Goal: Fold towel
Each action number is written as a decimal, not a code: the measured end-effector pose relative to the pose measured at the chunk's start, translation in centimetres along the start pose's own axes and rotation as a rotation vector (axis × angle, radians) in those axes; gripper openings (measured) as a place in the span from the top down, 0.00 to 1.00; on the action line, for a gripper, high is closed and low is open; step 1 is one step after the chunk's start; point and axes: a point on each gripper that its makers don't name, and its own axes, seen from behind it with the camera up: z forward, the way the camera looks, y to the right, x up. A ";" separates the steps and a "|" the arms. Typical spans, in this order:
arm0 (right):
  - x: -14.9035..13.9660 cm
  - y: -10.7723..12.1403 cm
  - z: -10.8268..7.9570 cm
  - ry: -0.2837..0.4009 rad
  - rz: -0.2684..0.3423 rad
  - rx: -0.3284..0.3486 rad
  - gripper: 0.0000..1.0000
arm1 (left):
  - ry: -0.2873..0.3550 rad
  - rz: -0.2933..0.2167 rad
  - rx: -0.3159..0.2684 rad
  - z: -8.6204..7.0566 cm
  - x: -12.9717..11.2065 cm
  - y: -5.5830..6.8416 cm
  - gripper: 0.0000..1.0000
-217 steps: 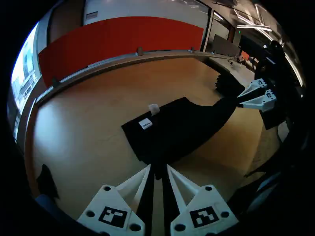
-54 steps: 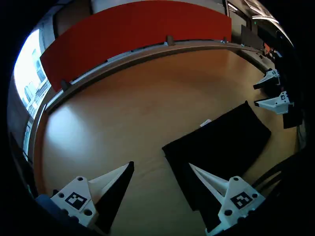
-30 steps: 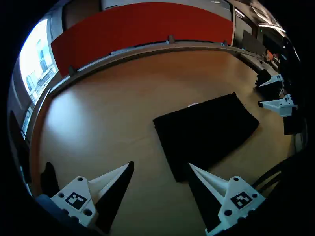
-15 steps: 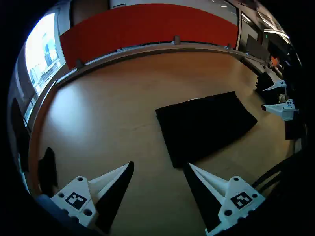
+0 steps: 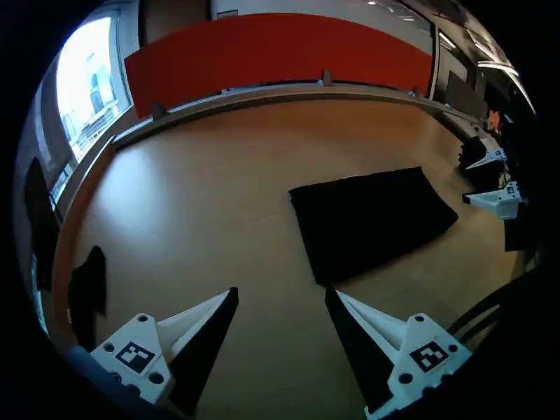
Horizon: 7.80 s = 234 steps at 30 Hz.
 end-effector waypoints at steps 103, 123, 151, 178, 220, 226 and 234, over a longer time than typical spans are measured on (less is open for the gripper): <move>-2.2 -0.1 -0.2 -0.098 -0.155 0.110 0.97 | 0.124 -0.151 0.086 -6.2 -8.0 -2.1 0.08; 1.4 0.0 -1.0 -0.049 -0.204 0.111 0.97 | 0.151 -0.161 0.102 -7.1 -8.5 -1.8 0.08; 12.9 -8.0 1.9 0.073 -0.431 0.242 0.97 | 0.168 -0.204 0.111 -9.3 -10.3 -1.2 0.08; 11.0 -17.6 8.5 -0.016 -0.536 0.428 0.97 | 0.166 -0.238 0.165 -11.7 -12.6 -2.8 0.08; 7.4 -14.2 7.5 -0.064 -0.439 0.339 0.28 | 0.166 -0.209 0.156 -11.3 -12.0 -2.6 0.08; 6.4 -13.3 7.0 -0.076 -0.423 0.323 0.28 | 0.167 -0.205 0.153 -11.2 -11.9 -2.5 0.08; 4.6 -12.7 6.7 -0.102 -0.407 0.312 0.28 | 0.163 -0.198 0.151 -11.1 -12.0 -2.3 0.08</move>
